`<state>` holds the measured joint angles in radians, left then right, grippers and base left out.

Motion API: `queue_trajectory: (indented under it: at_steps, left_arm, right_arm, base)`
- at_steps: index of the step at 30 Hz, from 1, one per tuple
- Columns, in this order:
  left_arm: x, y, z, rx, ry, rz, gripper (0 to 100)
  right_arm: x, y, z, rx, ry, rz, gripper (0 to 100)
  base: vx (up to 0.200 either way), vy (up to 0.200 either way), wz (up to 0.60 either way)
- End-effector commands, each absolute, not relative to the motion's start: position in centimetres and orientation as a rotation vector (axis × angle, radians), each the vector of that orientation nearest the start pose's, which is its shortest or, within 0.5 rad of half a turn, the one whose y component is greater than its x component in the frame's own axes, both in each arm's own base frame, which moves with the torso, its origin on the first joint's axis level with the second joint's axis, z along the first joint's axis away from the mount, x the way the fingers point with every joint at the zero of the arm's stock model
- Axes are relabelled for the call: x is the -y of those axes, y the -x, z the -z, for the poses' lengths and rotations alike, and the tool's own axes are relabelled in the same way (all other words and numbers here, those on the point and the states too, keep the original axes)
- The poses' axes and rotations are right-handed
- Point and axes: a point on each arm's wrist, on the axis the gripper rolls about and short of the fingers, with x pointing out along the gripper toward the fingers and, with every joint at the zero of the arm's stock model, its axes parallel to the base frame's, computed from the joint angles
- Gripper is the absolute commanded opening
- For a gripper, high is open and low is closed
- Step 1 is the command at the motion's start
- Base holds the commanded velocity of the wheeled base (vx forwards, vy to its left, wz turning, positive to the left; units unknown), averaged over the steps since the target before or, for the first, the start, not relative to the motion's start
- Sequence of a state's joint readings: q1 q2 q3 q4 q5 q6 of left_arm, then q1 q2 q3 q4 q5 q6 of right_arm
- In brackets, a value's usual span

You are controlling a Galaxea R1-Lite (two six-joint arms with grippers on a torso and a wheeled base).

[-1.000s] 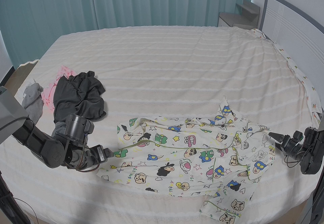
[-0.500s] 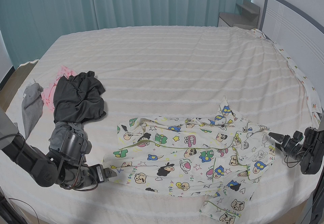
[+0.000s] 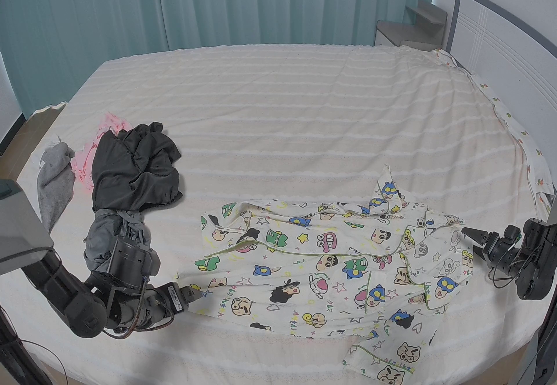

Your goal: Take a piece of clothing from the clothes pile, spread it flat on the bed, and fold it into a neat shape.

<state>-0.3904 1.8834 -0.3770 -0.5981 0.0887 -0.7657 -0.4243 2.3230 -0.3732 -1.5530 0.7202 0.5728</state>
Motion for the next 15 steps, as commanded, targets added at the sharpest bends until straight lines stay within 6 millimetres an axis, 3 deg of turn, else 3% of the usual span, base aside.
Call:
queue_trajectory:
  at_steps: [1,15]
  left_arm:
    - [9.2,-23.0,-1.1,-0.984,0.47,-0.118,100]
    - [10.1,-25.2,-1.9,-0.903,0.529,-0.108,100]
  right_arm:
    - [11.0,-28.0,0.8,-0.404,-0.774,-0.193,100]
    - [11.0,-28.0,0.8,-0.405,-0.773,-0.193,100]
  base:
    - [0.0,0.0,0.0]
    - [0.0,0.0,0.0]
